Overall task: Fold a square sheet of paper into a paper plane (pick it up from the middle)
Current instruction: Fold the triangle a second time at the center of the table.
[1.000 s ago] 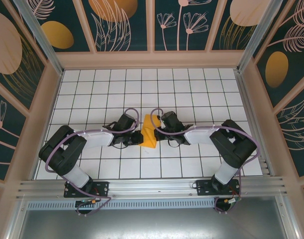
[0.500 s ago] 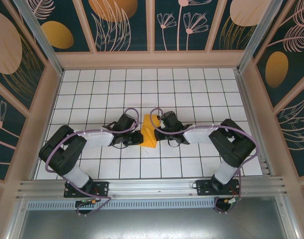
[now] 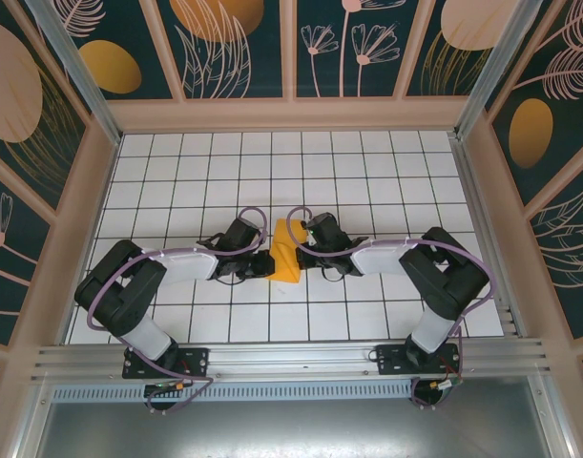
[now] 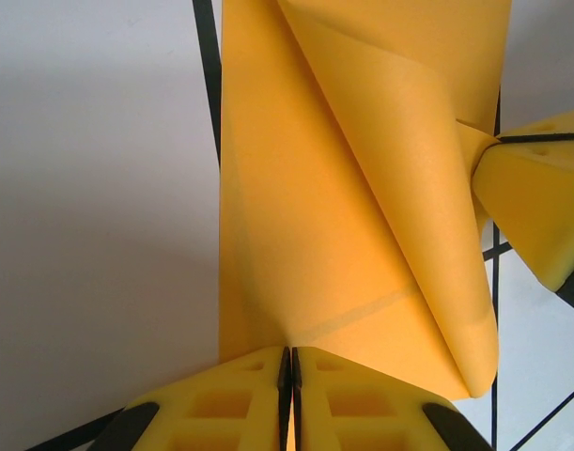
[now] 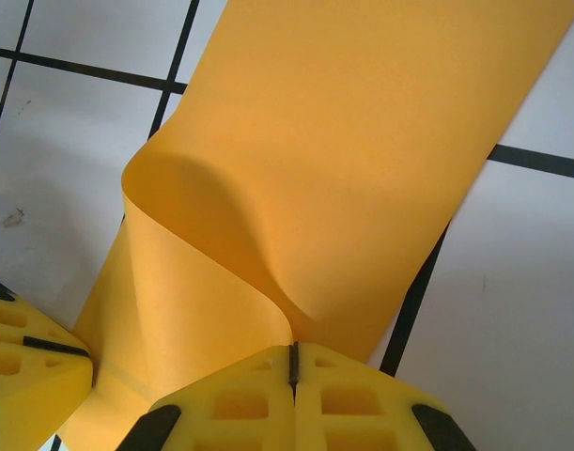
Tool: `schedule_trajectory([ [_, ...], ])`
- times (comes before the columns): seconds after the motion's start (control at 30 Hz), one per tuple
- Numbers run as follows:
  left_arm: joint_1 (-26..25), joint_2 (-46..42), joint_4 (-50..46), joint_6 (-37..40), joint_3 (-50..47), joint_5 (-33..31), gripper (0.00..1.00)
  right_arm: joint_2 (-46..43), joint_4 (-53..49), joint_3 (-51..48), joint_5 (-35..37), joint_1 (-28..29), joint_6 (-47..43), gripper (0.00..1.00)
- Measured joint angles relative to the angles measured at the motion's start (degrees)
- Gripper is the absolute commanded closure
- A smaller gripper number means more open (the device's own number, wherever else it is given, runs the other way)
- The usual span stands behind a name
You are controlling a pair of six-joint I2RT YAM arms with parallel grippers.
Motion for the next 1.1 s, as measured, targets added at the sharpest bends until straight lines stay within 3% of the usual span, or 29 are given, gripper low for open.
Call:
schedule_trajectory([
  [1.1,0.0,0.04,-0.02,0.02,0.04,0.0,0.85,0.81,-0.59,1.14,-0.02,0.0,-1.46,1.0],
])
